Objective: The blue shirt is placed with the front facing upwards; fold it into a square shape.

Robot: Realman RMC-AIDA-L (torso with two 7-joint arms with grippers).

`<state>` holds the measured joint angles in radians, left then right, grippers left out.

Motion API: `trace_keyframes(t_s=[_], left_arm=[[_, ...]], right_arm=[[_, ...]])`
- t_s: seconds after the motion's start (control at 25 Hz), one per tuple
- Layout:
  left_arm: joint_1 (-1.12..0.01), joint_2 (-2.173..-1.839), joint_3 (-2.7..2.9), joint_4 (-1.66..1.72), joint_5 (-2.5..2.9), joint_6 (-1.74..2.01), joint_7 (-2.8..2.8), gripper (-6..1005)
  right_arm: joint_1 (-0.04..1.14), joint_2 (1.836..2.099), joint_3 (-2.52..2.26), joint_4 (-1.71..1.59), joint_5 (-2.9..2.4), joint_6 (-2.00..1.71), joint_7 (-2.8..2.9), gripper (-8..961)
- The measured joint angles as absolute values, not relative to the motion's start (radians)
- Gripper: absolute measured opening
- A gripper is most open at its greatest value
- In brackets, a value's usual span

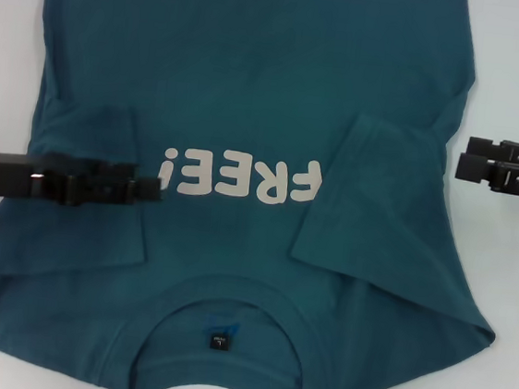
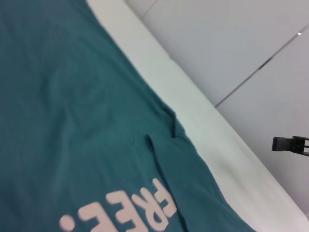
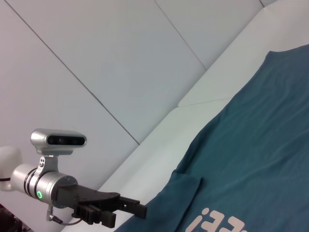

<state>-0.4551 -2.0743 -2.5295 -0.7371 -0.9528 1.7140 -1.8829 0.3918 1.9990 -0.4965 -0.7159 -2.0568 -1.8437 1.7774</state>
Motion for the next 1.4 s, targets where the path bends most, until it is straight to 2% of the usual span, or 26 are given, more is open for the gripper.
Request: trace_keyframes(t_s=[0.24,0.8,1.4], left_arm=[[-0.396,-2.039,-2.536,-0.749,-0.952,1.738,-1.93,874],[-0.313,-1.94,-2.594,-0.778,-0.943,1.777,-1.972,875],[-0.314,-1.922,-2.691,-0.782,-0.792,1.778,-1.999,874]], right_arm=[[0.419,2.012,-0.505,-0.714,-2.062,-1.827,1.772,897],[0.463,2.018,-0.523,-0.713,-2.063,-1.808,1.775,897],[0.469,2.016,-0.525,-0.713,-2.063,-1.793,1.77,896]])
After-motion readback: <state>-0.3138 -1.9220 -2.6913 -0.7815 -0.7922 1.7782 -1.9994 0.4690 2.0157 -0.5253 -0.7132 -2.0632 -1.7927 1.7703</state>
